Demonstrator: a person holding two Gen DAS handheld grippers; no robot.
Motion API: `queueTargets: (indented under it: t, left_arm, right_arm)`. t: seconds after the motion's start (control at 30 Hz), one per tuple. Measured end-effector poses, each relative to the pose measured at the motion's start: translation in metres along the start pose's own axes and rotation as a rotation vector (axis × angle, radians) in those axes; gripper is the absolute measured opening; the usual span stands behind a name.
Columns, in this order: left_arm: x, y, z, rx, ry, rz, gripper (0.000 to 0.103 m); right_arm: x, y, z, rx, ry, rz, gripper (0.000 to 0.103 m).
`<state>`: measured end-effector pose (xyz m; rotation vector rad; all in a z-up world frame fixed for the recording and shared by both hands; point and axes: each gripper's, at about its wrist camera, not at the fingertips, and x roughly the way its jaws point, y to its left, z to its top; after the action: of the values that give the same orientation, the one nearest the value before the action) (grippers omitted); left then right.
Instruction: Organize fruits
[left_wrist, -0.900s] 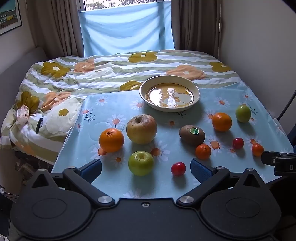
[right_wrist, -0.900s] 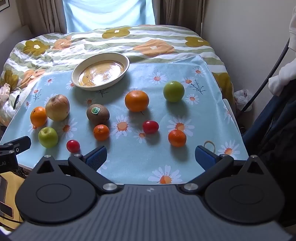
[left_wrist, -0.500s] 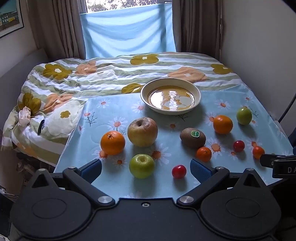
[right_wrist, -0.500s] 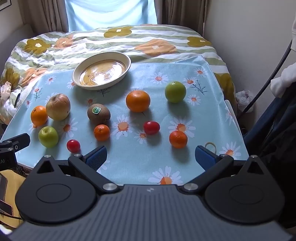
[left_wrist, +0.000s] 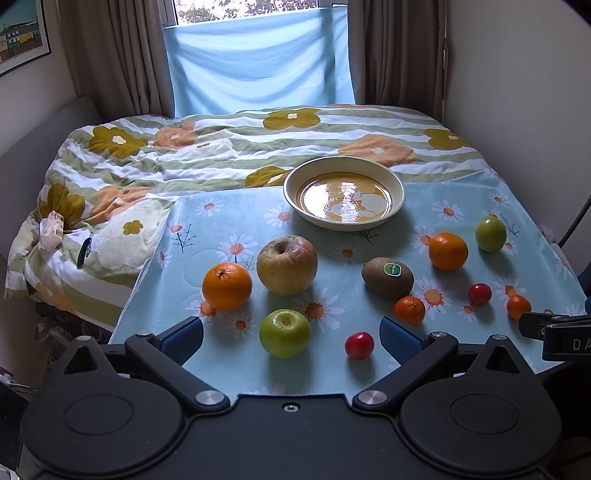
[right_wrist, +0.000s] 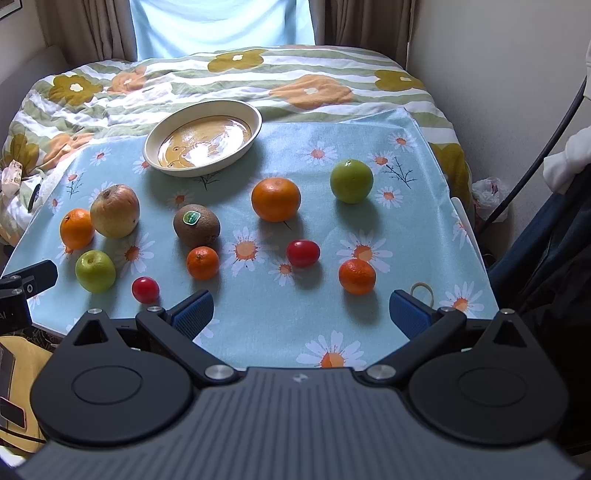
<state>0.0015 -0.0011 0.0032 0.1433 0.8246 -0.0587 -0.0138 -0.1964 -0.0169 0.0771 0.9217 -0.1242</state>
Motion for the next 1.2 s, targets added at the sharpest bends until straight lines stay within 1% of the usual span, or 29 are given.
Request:
queueTargets:
  t: [0.47, 0.57, 1.2]
  left_arm:
    - [0.0038, -0.0007, 0.0021, 0.001, -0.002, 0.001, 0.103]
    - [0.0046, -0.0012, 0.0032, 0.012, -0.003, 0.011, 0.103]
    - [0.0048, -0.0005, 0.0048, 0.002, -0.003, 0.008, 0.103]
  right_arm:
    - [0.0023, 0.0003, 0.0013, 0.002, 0.003, 0.001, 0.103]
    - [0.0032, 0.0008, 0.0013, 0.002, 0.004, 0.0, 0.103]
    - [0.0029, -0.0001, 0.0021, 0.001, 0.005, 0.001, 0.103]
